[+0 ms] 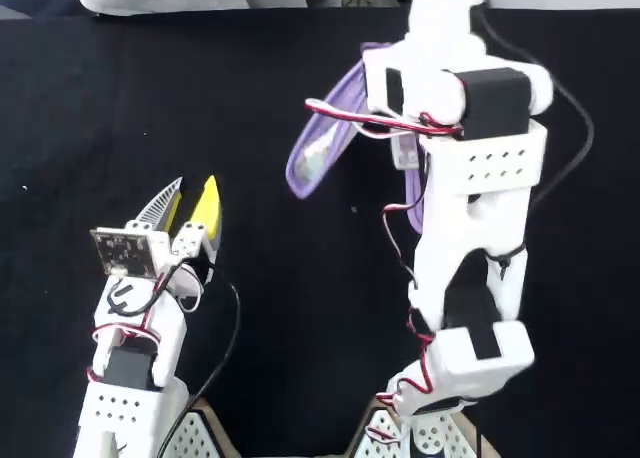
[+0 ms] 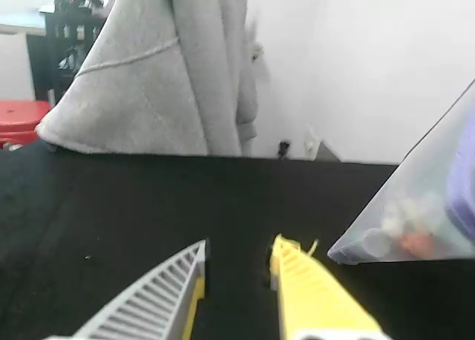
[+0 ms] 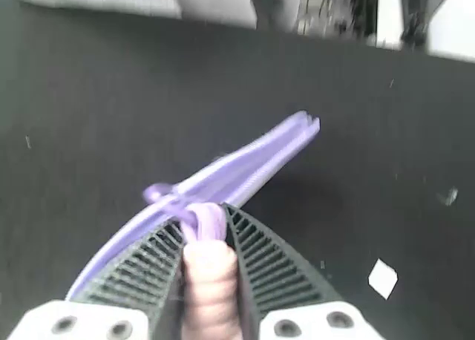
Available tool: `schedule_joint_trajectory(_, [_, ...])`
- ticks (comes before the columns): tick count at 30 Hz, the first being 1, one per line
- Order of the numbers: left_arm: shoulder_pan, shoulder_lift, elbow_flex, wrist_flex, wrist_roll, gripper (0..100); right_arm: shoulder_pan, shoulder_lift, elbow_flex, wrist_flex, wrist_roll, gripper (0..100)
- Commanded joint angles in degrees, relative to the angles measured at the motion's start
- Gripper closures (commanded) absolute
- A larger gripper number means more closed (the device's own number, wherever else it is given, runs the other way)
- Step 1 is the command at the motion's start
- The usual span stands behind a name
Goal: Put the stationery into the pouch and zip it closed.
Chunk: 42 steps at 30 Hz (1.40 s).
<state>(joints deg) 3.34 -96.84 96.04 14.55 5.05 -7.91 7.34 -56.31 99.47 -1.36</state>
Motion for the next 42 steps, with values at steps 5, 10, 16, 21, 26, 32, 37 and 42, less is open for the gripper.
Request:
schedule_joint_trajectory(5, [2.59,-0.44,0.75,-0.79,-2.29,84,-0.7,-0.4,-12.26,1.32,-1.41,98.7])
schedule_joint_trajectory(10, [2.59,-0.44,0.75,-0.79,-2.29,84,-0.7,-0.4,-18.86,1.32,-4.48,98.7])
schedule_joint_trajectory(16, [2.59,-0.44,0.75,-0.7,-2.2,84,-2.29,0.22,-19.74,1.32,-8.88,98.7])
schedule_joint_trajectory(21, [2.59,-0.44,0.75,-0.79,-2.2,84,-4.13,0.13,-17.01,1.41,-7.3,98.7])
schedule_joint_trajectory(26, [2.68,-0.44,0.75,-0.7,-2.2,84,-2.02,-1.1,-3.91,1.23,-7.38,98.7])
schedule_joint_trajectory(32, [2.59,-0.44,0.75,-0.79,-2.2,84,3.43,-7.08,-8.84,-0.97,-7.3,98.7])
schedule_joint_trajectory(37, [2.68,-0.44,0.84,-0.79,-2.2,84,4.31,-7.08,-3.21,-0.97,-6.95,98.7])
schedule_joint_trajectory(42, [2.68,-0.44,0.84,-0.79,-2.2,84,4.22,-8.75,-3.38,0.53,-6.95,98.7])
